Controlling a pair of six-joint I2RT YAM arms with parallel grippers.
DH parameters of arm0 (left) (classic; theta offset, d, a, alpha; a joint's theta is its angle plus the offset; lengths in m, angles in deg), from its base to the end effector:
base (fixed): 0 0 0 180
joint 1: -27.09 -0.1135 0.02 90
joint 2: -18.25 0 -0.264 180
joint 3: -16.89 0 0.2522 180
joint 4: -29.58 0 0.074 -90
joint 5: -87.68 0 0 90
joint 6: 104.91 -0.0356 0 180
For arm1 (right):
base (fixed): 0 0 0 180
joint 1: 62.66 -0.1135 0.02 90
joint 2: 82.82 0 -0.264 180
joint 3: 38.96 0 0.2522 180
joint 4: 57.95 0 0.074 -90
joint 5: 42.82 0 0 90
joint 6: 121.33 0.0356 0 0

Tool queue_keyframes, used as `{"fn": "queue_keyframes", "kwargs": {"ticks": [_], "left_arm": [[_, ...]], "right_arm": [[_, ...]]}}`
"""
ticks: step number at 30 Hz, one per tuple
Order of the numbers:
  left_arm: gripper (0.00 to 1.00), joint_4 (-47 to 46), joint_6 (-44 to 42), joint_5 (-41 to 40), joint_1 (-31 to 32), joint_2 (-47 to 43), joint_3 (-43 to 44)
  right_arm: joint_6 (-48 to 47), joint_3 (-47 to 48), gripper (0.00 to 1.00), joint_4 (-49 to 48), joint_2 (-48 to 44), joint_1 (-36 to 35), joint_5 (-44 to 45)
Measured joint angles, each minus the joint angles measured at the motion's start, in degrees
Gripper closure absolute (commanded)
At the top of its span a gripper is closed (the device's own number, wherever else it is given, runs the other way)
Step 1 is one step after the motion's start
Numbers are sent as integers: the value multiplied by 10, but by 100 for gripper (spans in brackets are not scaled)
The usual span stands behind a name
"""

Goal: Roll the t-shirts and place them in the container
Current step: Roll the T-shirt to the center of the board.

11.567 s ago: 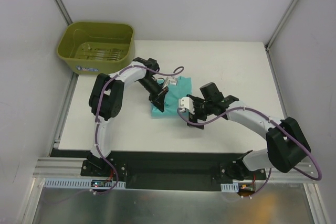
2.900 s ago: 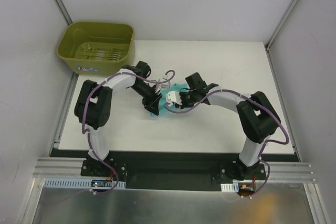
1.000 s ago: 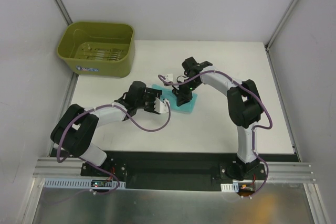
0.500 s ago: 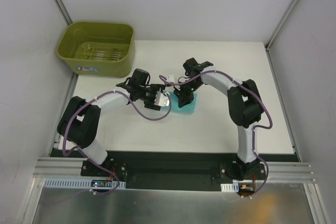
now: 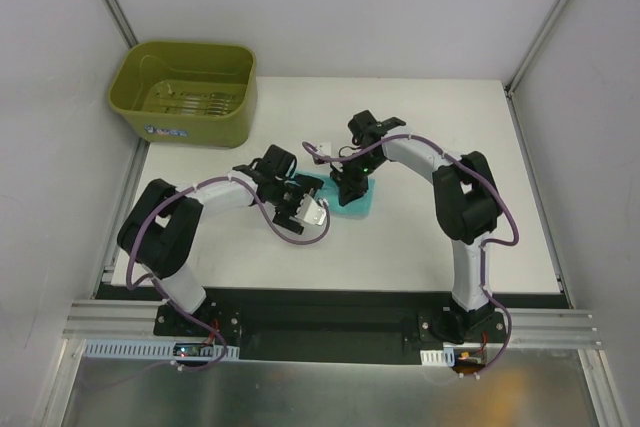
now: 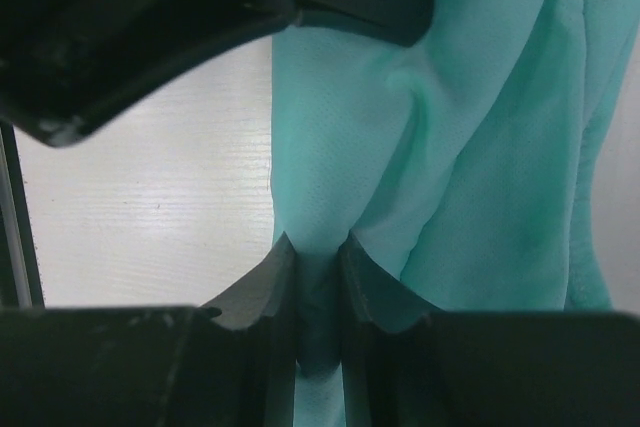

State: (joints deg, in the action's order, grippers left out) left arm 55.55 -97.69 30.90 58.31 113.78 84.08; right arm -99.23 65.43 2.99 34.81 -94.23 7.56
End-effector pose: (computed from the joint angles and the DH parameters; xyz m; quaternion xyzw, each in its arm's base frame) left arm 0.2704 -0.1867 0.1723 0.8127 0.4233 -0.1173 0.3828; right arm 0.3422 0.2369 0.1921 -0.7412 0.5667 0.2786 0.2277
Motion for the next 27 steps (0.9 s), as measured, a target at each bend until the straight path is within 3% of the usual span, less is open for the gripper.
{"fn": "queue_keyframes", "kwargs": {"ticks": [2, 3, 6, 7, 9, 10, 13, 14, 17, 18, 20, 21, 22, 27], "left_arm": [[21, -14, -1, -10, 3, 4, -2], [32, -26, 0, -20, 4, 4, -4], [49, -44, 14, -40, 7, 6, -8], [59, -48, 19, -45, 7, 8, -8], [66, -53, 30, -54, 9, 9, -9], [78, -59, 32, -59, 10, 9, -10], [100, -73, 42, -69, 11, 5, -19], [100, -75, 43, -69, 11, 1, -24], [100, -51, 44, -66, 12, -15, -25], [100, -35, 45, -65, 14, -18, -21], [100, 20, 55, -58, 16, -19, 8], [100, 50, 61, -52, 16, -19, 26], [100, 90, 71, -45, 16, -19, 52], [100, 203, 130, -6, 13, 6, 152]], "right_arm": [[2, 0, 83, 0, 0, 1, -1], [4, 0, 83, -1, 0, 1, -1], [5, 0, 83, -3, 0, 2, -2], [6, 0, 83, -3, 0, 2, -2], [6, 0, 83, -5, 0, 2, -2], [7, 0, 83, -5, 0, 1, -3], [8, -3, 82, -9, 0, 2, -3], [8, -5, 82, -10, 0, 1, -3], [7, -13, 69, -16, -3, 0, -6], [6, -19, 59, -20, -8, 0, -6], [6, -42, 49, -26, -28, 2, -3], [12, -56, 18, -30, -43, 8, -1], [21, -71, 4, -35, -60, 17, 1], [100, -116, 4, -99, -160, 131, 40]]}}
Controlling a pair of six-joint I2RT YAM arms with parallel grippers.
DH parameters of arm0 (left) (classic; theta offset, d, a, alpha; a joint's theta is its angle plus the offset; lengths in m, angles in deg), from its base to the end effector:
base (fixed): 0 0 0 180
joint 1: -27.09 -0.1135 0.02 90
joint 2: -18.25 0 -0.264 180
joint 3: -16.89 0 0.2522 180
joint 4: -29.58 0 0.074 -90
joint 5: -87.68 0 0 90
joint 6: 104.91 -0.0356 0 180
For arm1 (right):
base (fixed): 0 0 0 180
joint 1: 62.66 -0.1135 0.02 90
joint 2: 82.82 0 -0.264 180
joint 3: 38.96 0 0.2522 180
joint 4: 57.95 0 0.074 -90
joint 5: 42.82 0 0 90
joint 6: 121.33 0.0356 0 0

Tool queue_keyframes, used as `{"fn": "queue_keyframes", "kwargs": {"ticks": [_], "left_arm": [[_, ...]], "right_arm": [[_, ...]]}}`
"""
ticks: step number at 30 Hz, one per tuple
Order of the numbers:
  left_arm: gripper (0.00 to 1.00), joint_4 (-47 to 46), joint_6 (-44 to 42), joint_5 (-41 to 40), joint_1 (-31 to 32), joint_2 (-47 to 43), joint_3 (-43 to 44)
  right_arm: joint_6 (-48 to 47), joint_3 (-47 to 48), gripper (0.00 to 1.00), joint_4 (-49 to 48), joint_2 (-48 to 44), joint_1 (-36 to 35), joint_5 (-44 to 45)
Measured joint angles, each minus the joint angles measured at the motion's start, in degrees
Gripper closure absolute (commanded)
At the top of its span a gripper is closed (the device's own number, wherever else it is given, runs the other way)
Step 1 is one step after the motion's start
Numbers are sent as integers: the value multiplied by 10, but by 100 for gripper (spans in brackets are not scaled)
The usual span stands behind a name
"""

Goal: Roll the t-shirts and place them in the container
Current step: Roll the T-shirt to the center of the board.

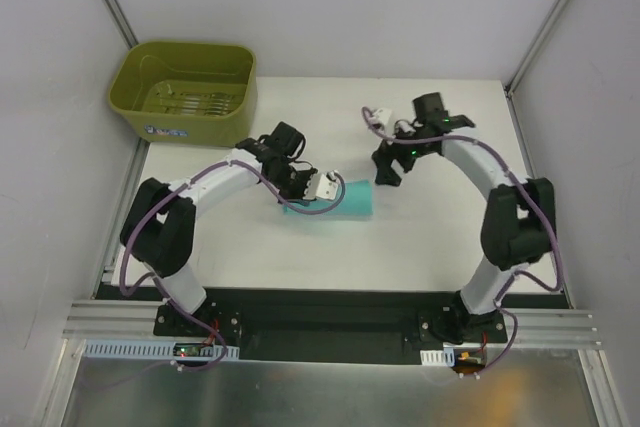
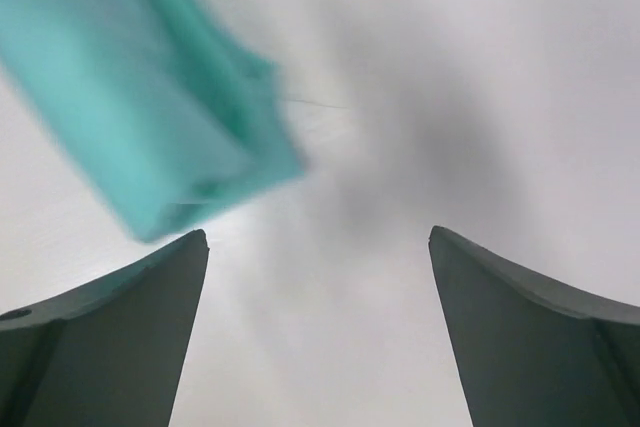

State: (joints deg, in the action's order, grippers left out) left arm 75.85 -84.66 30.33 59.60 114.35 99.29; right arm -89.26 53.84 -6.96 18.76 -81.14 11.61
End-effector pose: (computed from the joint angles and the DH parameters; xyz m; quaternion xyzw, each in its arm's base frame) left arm 0.2807 -0.2017 0.2263 0.7674 0.5250 -0.1779 0.3223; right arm 0.3482 0.1382 0.2447 -0.6311 0.6731 0.1938 0.3332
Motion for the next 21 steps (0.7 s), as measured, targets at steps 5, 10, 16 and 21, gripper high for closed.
{"fn": "queue_keyframes", "kwargs": {"ticks": [5, 10, 16, 21], "left_arm": [[100, 73, 56, 49, -15, 64, 71], [100, 117, 94, 92, -30, 134, 119], [100, 158, 123, 125, -47, 176, 151], [100, 216, 139, 156, -70, 224, 217]], "right_arm": [[12, -89, 4, -138, -179, 55, 92], [49, 9, 4, -36, -152, 22, 11], [9, -161, 4, -71, -174, -43, 2], [-85, -357, 4, -165, -337, -112, 28]]}}
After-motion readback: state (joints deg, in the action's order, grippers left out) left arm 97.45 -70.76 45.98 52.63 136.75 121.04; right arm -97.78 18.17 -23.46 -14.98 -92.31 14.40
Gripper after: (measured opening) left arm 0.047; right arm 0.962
